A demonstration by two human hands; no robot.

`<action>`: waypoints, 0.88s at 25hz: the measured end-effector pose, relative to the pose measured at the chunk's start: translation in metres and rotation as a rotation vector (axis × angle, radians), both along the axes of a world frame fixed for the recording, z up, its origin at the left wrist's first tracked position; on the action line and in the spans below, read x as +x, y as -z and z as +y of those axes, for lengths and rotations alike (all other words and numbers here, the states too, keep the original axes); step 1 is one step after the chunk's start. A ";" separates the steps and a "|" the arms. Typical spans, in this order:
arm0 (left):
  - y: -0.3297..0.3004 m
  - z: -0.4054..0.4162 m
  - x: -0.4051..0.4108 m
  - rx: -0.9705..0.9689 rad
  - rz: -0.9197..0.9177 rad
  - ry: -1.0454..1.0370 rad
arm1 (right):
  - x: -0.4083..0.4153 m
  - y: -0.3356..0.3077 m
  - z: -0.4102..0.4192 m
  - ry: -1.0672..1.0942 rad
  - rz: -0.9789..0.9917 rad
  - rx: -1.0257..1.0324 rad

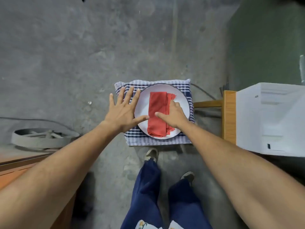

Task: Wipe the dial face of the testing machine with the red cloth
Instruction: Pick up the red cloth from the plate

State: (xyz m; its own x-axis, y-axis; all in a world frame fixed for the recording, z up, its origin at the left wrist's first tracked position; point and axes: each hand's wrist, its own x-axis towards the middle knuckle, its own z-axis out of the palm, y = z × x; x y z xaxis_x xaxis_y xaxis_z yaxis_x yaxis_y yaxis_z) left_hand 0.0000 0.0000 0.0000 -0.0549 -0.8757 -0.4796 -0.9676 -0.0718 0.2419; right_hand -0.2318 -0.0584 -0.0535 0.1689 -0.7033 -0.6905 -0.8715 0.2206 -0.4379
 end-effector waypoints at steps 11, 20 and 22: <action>0.006 -0.007 0.006 0.034 -0.001 0.004 | 0.022 0.028 -0.004 0.752 -0.352 0.211; -0.112 -0.077 -0.093 -0.166 0.068 0.103 | -0.122 -0.125 0.004 1.012 -1.253 0.569; -0.156 -0.094 -0.144 -0.245 0.080 0.154 | -0.176 -0.169 0.006 0.970 -1.358 0.493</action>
